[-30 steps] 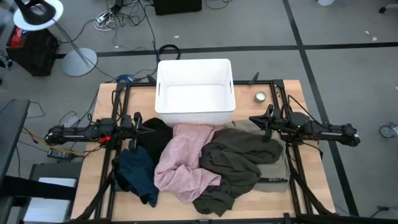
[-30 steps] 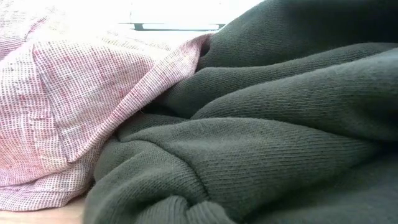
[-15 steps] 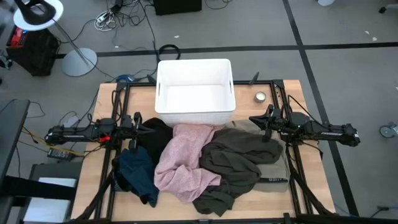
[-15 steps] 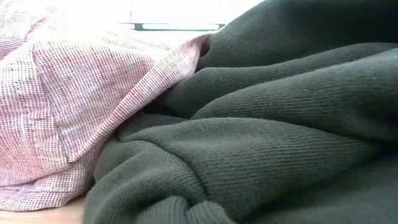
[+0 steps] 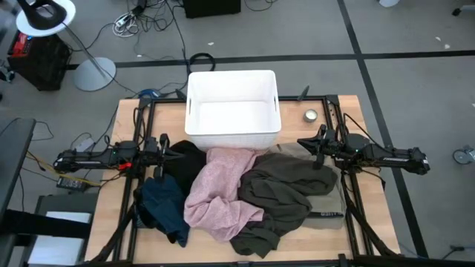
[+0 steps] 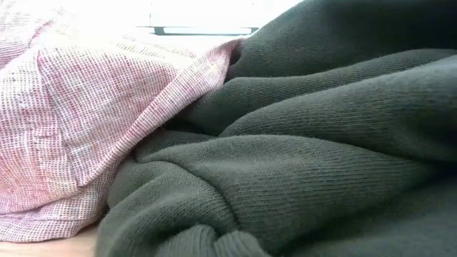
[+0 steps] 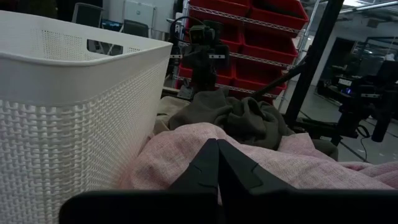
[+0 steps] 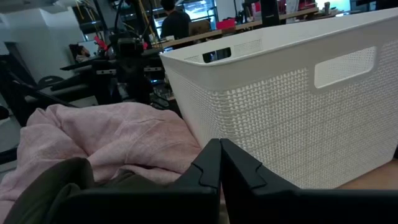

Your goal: Sort clothes

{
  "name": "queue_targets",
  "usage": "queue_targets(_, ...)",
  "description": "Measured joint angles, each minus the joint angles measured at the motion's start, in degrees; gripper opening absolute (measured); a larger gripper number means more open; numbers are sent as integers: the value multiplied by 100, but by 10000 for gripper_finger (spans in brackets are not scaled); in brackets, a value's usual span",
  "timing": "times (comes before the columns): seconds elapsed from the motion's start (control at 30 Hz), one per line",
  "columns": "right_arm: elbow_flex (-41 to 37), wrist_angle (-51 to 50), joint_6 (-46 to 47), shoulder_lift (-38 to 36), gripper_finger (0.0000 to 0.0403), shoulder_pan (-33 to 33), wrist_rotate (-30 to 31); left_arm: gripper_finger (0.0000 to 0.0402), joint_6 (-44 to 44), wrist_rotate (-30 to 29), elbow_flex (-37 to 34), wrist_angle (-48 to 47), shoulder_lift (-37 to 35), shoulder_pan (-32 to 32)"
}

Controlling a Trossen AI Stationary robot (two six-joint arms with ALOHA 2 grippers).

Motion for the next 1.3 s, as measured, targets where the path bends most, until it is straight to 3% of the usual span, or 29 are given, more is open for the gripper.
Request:
queue_targets(0.8, 0, -1, 1, 0, 7, 0, 0, 6, -7, -90, 2, 146, 2, -2)
queue_targets(1.17, 0, 1, 0, 1, 7, -1, 0, 6, -387, 31, 2, 233, 2, 0)
queue_targets(1.3, 0, 0, 0, 0, 7, 1, 0, 6, -1218, -66, 1, 268, 0, -2)
